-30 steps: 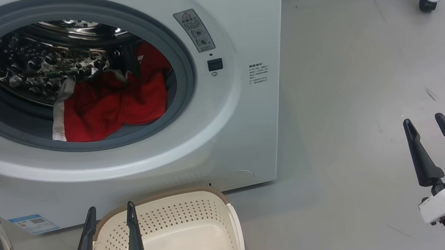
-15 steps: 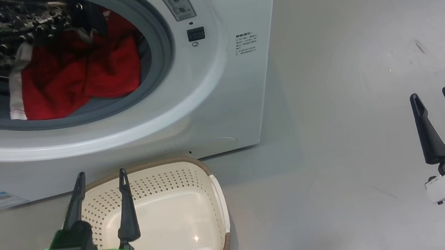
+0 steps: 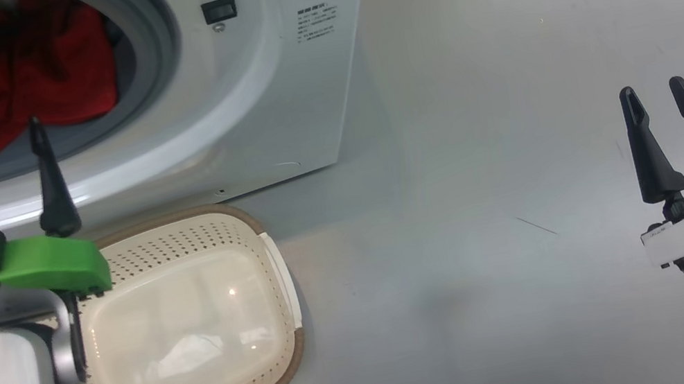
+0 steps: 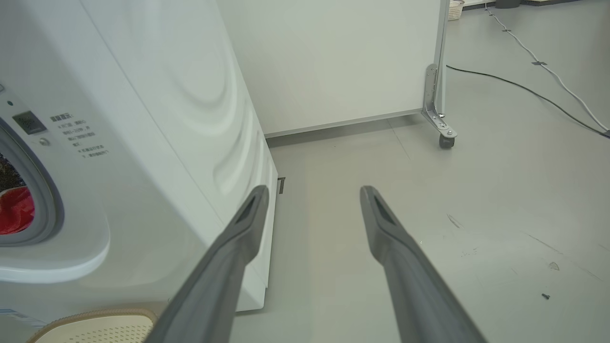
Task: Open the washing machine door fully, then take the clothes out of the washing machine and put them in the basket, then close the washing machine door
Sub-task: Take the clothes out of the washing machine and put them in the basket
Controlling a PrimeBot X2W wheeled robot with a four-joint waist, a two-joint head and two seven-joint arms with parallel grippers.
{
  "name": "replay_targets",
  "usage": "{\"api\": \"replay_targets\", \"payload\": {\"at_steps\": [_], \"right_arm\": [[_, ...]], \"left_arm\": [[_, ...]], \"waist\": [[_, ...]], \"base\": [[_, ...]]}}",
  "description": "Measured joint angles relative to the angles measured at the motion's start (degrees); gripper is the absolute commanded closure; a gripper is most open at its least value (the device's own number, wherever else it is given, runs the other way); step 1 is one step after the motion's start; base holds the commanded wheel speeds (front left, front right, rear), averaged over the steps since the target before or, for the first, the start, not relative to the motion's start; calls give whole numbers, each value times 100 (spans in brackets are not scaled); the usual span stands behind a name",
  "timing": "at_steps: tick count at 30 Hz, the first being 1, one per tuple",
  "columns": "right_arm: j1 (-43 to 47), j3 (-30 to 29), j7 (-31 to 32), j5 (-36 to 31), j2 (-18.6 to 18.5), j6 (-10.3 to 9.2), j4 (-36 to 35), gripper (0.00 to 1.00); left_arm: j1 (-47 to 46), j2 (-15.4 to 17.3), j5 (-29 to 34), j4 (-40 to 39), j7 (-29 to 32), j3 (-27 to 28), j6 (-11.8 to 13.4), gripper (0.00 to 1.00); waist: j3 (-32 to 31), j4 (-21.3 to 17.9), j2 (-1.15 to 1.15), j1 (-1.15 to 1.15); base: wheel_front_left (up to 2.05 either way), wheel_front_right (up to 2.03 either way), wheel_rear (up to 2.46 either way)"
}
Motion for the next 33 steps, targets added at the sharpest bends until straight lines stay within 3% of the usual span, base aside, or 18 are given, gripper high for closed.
{"api": "replay_targets", "payload": {"at_steps": [16, 29, 33], "right_arm": [[-420, 75, 0, 212, -109, 1, 5, 0], [-499, 163, 0, 255, -134, 1, 55, 0], [-625, 276, 0, 257, -134, 1, 40, 0]], "left_arm": [[-1426, 544, 465, 1190, 995, 731, 47, 0], [-2074, 903, 616, 1678, 1448, 1024, 51, 0], [-2230, 1188, 617, 1783, 1755, 1143, 51, 0]], "waist": [[843, -635, 0, 0], [1057, -777, 0, 0], [1103, -823, 0, 0]], "base": [[0, 0, 0], [0, 0, 0], [0, 0, 0]]}}
